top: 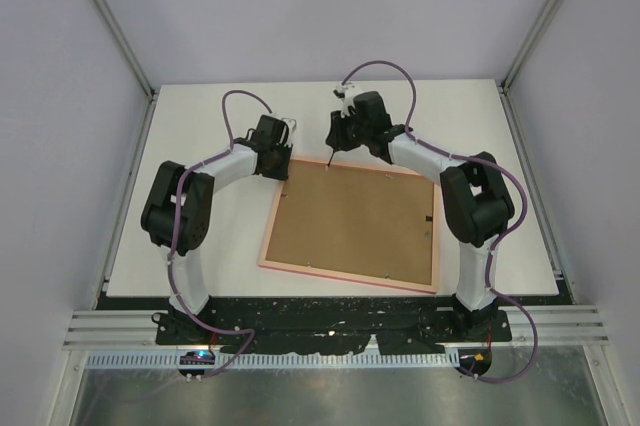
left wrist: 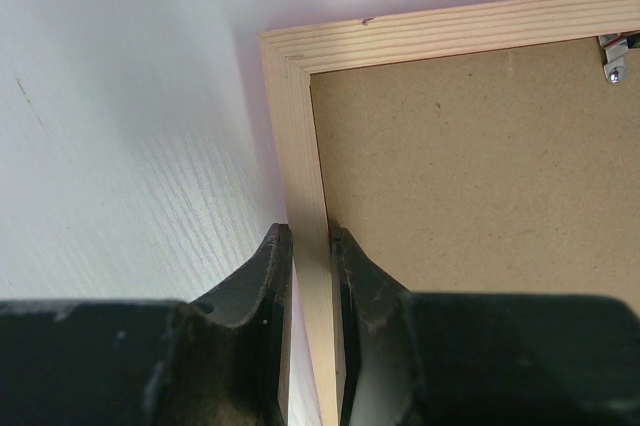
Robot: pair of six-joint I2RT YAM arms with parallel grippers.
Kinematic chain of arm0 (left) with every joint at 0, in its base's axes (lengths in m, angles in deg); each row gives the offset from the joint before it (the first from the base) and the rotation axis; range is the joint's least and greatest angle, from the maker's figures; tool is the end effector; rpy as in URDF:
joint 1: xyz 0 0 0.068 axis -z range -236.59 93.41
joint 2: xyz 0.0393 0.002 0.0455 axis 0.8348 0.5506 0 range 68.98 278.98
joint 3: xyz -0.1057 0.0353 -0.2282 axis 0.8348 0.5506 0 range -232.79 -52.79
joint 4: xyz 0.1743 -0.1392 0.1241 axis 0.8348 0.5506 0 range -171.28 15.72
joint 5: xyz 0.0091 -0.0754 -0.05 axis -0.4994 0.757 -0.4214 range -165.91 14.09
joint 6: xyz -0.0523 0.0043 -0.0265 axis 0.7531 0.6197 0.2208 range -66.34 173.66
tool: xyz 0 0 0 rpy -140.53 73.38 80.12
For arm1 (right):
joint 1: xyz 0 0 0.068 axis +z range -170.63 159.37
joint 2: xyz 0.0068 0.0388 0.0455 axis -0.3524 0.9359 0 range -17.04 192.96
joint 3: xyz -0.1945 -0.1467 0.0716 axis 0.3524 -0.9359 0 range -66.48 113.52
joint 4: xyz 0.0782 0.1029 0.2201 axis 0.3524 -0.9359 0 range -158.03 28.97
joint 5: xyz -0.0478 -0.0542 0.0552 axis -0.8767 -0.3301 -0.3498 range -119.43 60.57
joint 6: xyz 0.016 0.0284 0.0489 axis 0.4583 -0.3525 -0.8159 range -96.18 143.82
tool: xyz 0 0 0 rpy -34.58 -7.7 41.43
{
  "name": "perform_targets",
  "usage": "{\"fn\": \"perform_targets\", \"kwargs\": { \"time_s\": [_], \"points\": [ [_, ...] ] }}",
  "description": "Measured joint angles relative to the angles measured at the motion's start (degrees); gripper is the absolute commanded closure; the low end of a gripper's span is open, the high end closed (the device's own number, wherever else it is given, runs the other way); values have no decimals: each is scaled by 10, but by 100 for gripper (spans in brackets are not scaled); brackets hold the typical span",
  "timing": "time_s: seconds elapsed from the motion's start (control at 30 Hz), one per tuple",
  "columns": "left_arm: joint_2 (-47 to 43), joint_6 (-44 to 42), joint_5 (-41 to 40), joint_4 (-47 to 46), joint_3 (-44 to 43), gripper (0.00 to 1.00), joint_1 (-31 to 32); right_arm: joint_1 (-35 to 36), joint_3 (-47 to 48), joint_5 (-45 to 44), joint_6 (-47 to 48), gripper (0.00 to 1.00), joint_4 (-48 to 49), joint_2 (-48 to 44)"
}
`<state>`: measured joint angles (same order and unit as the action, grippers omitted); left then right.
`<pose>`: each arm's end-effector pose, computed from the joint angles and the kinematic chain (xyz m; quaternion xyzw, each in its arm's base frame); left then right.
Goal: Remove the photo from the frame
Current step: Release the photo frame item from the photo frame.
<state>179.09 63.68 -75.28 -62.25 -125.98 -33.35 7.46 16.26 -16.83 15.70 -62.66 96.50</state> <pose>0.3636 -0.1566 0.1513 0.1116 0.9496 -0.0889 0.2791 0.3932 0.2205 0.2051 -0.2031 0.8488 0.2402 0.4250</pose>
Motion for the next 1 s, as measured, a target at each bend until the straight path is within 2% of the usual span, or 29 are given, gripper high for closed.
{"fn": "perform_targets", "kwargs": {
  "time_s": [1.0],
  "points": [
    [0,0,0,0,0,91,0,15,9,-28,18,92,1,5]
  ]
}}
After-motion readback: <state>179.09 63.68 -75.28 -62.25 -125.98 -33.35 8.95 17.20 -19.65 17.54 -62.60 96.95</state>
